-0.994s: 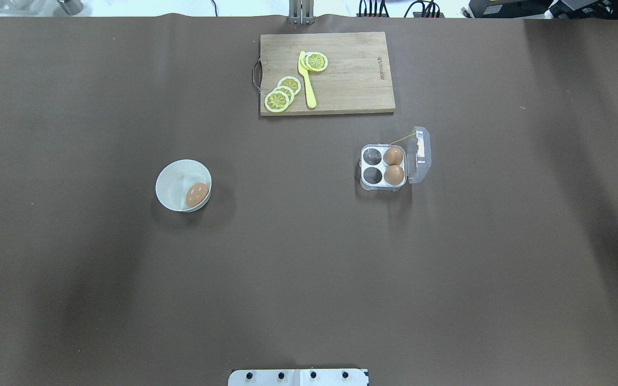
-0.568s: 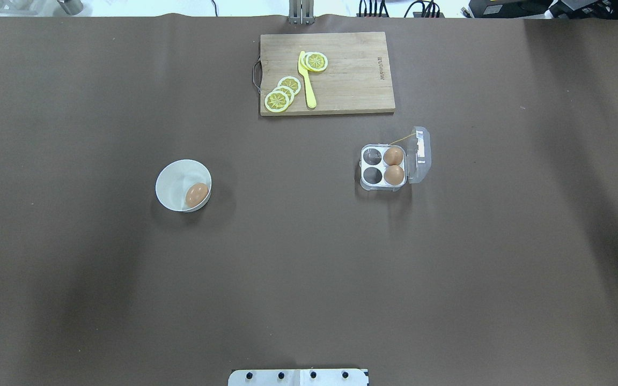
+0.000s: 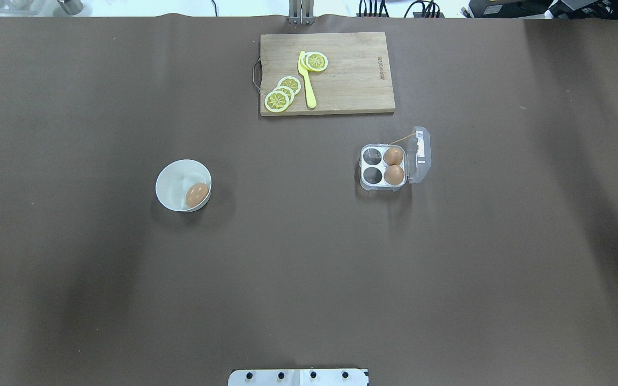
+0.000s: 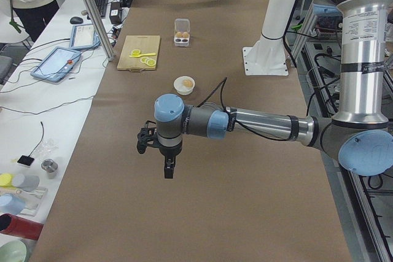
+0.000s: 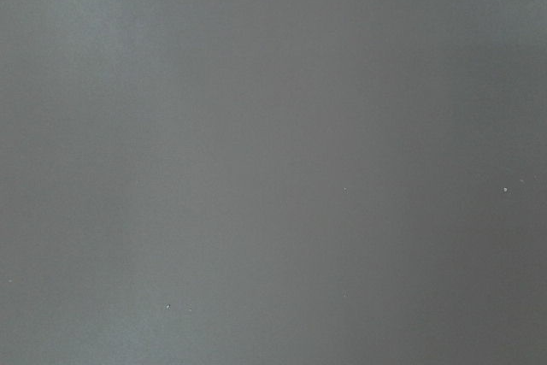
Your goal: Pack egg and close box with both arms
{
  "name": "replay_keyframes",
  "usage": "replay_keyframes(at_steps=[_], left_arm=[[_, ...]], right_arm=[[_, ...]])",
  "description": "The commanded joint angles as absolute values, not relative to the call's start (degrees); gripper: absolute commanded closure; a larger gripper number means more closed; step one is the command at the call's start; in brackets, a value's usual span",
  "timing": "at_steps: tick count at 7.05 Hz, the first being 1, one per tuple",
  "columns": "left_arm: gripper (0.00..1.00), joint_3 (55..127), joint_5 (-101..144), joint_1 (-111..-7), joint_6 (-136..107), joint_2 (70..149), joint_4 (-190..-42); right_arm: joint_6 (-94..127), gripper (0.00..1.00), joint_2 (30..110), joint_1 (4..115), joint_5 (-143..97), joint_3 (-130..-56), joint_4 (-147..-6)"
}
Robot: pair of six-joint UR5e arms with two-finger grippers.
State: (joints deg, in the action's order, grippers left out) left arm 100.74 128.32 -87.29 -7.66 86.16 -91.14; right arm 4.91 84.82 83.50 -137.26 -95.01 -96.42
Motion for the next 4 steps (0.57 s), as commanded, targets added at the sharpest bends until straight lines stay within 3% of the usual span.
replay_keyframes(at_steps=[1,4], left_arm=[[0.02,100.7,128.0,-87.2,-7.7,86.6,-91.1],[0.02,101.2,128.1,-86.3,-8.1,90.3,-91.6]], right_arm=[[4.9,0.0,84.8,83.5,-137.3,-95.0,-96.4],[4.9,0.0,84.8,83.5,-137.4,-95.2,-96.4]])
